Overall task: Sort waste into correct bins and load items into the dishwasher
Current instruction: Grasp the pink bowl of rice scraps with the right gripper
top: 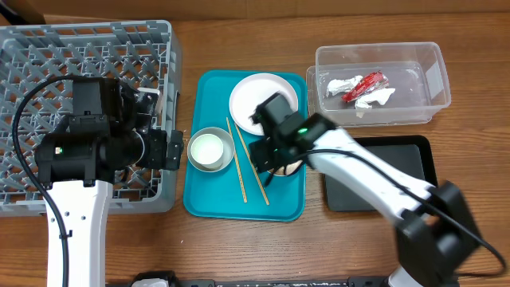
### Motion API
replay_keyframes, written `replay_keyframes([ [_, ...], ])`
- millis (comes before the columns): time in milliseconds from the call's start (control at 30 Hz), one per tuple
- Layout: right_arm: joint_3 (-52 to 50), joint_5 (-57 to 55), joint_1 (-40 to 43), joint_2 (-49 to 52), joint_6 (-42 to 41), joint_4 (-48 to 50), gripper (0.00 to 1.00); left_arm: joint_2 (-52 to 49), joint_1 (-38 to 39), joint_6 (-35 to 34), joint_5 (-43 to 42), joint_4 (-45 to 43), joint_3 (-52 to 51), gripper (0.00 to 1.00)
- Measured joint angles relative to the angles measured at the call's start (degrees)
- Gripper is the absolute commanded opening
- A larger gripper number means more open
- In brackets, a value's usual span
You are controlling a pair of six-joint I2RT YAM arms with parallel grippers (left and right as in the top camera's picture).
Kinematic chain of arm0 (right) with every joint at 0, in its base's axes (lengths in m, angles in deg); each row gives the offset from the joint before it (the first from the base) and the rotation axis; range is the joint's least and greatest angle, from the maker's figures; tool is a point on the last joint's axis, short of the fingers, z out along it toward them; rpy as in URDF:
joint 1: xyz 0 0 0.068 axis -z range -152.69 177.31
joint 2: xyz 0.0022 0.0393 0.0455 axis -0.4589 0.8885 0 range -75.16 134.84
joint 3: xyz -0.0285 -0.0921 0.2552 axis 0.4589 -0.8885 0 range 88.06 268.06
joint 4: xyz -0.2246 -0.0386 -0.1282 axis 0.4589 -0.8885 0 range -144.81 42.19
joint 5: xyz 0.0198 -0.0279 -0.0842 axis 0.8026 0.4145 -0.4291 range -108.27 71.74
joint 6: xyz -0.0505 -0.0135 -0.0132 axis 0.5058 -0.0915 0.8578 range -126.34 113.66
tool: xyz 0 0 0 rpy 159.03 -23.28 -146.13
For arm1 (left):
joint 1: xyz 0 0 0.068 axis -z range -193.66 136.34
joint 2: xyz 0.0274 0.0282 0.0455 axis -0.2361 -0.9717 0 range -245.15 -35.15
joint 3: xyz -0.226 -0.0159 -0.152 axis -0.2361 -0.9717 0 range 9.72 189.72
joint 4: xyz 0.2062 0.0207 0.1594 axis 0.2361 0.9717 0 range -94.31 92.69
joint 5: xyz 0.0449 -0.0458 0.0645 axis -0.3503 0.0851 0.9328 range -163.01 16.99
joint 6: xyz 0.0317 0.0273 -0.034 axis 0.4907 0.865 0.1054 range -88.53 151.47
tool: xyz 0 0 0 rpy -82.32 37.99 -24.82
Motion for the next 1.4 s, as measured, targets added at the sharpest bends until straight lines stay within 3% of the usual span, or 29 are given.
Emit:
replay_keyframes([
  [267,-0.2,-2.9,-2.2,6.6,-5.8,1.2,0.33,0.0,0.0,0.0,0.0,0.0,0.0,1.00],
  [367,-0.2,-3.1,-2.2,9.3,-7.0,1.0,0.30,0.0,0.0,0.0,0.0,0.0,0.0,1.00],
  [567,0.0,-3.8,-2.3,10.4,-7.6,1.4,0.08,0.0,0.0,0.0,0.0,0.0,0.0,1.00],
  [633,1.1,-5.2,-2.3,10.1,-7.3,-0.1,0.04,0.0,0.0,0.0,0.0,0.0,0.0,1.00],
  [767,2.4,-6.9,-2.5,8.9,-7.4,-2.3,0.06,0.0,0.0,0.0,0.0,0.0,0.0,1.00],
  [800,2.4,-6.9,-2.5,8.8,-7.4,-2.4,0.29,0.0,0.0,0.0,0.0,0.0,0.0,1.00],
  [867,2.4,-7.1,-2.5,8.7,-7.8,-2.5,0.56,0.0,0.0,0.0,0.0,0.0,0.0,1.00],
  [1100,2.4,-7.1,-2.5,8.7,-8.3,-3.2,0.57,0.0,0.0,0.0,0.0,0.0,0.0,1.00],
  [1400,0.1,-3.1,-2.7,8.7,-8.5,1.1,0.34,0.0,0.0,0.0,0.0,0.0,0.0,1.00],
])
